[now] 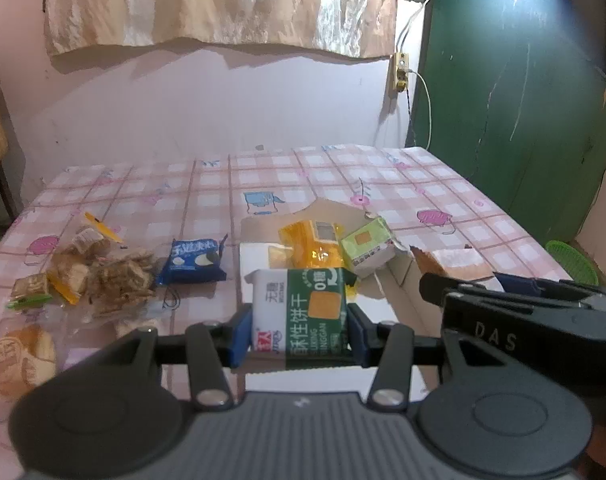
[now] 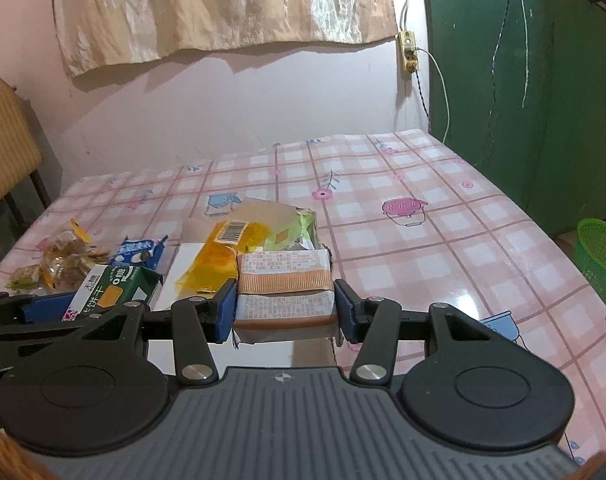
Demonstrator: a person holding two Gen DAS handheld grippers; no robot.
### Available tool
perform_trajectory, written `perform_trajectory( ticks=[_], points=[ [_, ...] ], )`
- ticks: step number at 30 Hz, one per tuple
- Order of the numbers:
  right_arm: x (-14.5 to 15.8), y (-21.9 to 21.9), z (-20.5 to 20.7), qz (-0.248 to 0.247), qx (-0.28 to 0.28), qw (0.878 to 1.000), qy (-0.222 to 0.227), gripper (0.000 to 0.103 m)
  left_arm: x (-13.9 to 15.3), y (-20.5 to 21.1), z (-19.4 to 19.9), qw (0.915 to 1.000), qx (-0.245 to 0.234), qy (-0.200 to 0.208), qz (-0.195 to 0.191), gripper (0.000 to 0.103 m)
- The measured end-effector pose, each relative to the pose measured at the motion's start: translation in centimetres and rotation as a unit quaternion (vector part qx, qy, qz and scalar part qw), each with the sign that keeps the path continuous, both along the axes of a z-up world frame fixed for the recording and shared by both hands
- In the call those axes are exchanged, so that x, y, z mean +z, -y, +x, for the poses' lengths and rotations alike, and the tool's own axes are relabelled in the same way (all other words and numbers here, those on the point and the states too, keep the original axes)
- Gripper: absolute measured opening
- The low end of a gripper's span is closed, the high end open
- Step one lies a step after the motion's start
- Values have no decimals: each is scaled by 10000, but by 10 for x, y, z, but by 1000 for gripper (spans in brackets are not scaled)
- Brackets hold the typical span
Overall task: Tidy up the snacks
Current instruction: 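Carry the biscuit box and cake packs toward the white box with both tools, then lower both items into the white box and open both tools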
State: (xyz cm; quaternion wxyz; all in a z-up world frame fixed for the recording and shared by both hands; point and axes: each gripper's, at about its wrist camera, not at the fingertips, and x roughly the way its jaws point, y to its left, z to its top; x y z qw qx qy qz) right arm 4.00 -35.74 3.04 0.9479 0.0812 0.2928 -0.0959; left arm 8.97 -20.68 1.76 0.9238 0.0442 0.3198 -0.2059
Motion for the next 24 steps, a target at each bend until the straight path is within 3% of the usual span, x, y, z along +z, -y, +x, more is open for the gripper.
perform_trajectory(
  ticks=[19,22,23,24],
  points=[
    [-18,12,34,40,21,9999,-166,62,-27,20,23,9993,-321,-197,-32,48],
    [-18,11,35,-39,11,9999,-150,71,-24,22,20,9993,-366,-91,-51,59],
    [-17,11,34,-61,-9,9999,-117,80,-23,22,20,9992,-379,-77,-64,61],
    [-15,11,33,-66,-38,9999,-81,83,-22,22,19,9992,-379,-69,-57,61]
  ],
)
